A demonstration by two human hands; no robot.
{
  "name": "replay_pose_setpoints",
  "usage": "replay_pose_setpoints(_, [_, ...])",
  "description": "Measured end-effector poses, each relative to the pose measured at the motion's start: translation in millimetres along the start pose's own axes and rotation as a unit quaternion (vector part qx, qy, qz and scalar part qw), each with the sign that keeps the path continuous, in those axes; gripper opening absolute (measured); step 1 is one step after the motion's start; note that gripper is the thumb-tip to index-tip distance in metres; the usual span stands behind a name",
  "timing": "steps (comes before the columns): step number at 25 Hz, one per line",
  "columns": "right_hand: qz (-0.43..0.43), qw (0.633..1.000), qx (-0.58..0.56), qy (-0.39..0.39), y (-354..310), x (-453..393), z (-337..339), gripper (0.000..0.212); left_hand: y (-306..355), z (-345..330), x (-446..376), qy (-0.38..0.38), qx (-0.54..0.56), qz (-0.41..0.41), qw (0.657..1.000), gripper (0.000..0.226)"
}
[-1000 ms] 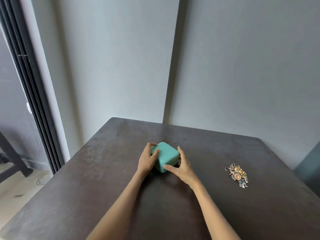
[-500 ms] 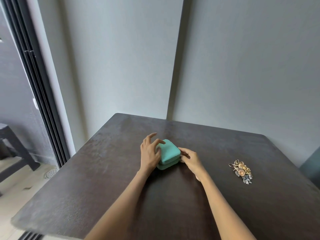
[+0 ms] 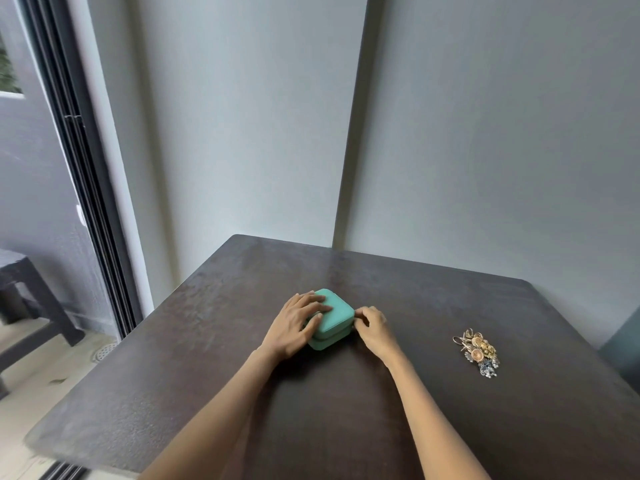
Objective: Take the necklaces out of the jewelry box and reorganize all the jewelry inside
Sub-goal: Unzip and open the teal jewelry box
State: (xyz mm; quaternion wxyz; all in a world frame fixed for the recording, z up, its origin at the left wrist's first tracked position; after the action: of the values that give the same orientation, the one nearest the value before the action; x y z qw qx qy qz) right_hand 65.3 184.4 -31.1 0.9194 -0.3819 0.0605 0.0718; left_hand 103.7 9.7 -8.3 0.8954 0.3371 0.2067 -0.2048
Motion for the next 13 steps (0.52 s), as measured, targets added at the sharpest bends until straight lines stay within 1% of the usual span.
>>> replay_pose_setpoints(3, [-0.003,0.999,-0.013,-0.036,-1.1,-2.4,-0.2,0.024,-0.6,-1.6,-1.2,-0.009,0.009,0.011,1.0,0.055])
replay_pose_setpoints(5, [-0.015,0.995,-0.072,-0.071,-4.1,0.5,-0.3,0.038,-0.2,-2.0,-2.2,-0.012,0.013,0.013,1.0,0.056])
replay_pose_setpoints(7, [-0.009,0.992,-0.1,-0.077,-5.5,3.4,0.7,0.048,2.3,-3.3,-3.7,-0.02,-0.004,0.004,1.0,0.058])
replay_pose_setpoints(9, [0.003,0.995,-0.08,-0.066,-4.8,2.9,1.0,0.047,3.8,-4.4,-5.5,-0.024,-0.034,-0.011,0.999,0.059])
replay_pose_setpoints(11, [0.004,0.997,-0.052,-0.063,-2.1,0.4,-0.8,0.041,4.0,-5.7,-6.7,-0.029,-0.065,-0.02,0.997,0.06])
replay_pose_setpoints(13, [-0.006,0.998,-0.048,-0.044,1.9,-3.9,-0.3,0.034,4.3,-5.9,-8.3,-0.022,-0.089,-0.022,0.996,0.06])
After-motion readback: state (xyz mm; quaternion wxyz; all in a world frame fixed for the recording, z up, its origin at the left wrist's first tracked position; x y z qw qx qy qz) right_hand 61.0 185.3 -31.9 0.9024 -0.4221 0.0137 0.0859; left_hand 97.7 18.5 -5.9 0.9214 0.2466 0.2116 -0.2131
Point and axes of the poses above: each hand's wrist, its own x-axis away from the middle knuckle, its own z-axis out of the back of the hand, y = z × x, the point moved 7 cm from there along -x, towards the middle knuckle, and after that the axes turned 3 degrees about y, right-handed, at the moved point
